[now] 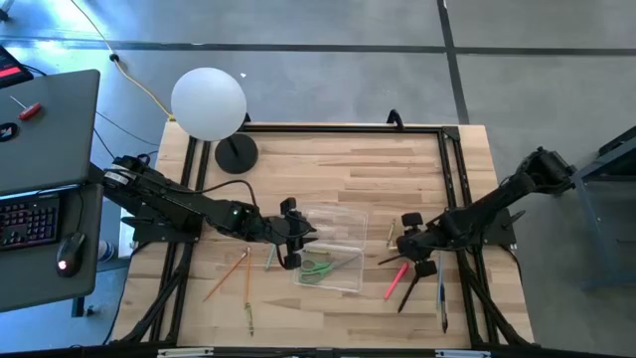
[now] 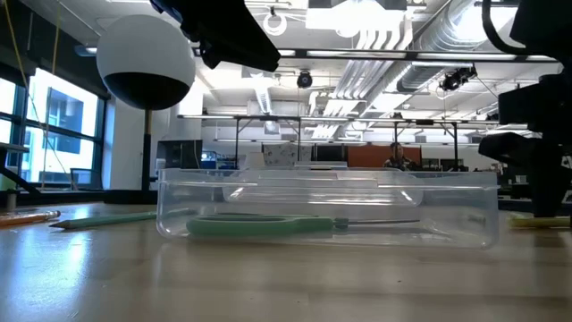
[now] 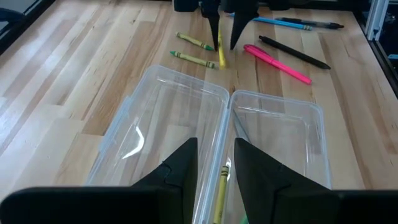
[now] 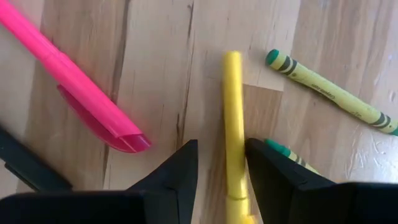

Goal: Pick & place school supplies into a supply box
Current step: Put the yellow pen into the transparent supply box

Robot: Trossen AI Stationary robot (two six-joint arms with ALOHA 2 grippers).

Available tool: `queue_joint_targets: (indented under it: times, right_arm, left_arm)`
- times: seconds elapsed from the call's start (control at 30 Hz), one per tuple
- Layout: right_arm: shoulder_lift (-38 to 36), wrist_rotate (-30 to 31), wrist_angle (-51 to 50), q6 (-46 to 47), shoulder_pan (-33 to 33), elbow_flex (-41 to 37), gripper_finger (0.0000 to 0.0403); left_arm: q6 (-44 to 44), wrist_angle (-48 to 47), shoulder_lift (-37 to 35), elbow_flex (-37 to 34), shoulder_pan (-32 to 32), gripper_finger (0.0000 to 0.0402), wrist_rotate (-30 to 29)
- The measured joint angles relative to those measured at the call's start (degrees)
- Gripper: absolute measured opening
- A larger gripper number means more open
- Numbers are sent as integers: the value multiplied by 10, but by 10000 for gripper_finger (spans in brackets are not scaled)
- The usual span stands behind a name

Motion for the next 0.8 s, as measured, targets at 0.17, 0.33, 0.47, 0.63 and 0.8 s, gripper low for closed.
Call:
queue_joint_targets:
  times: [0.17, 0.33, 0.47, 0.63, 0.8]
  right_arm:
    - [24, 6, 14, -8, 0, 0, 119]
    - [37, 20, 30, -20, 1, 0, 92]
    - [40, 32, 38, 13, 0, 0, 45]
    - [29, 38, 89, 57, 0, -1, 9]
    - [16, 50, 103, 65, 0, 53, 19]
  left_arm:
    - [0, 0, 0, 0, 0, 136, 0]
    - [0, 0, 0, 0, 0, 136, 0]
    - [0, -1, 0, 0, 0, 136, 0]
    - [0, -3, 0, 0, 0, 136, 0]
    - [0, -2, 0, 0, 0, 136, 0]
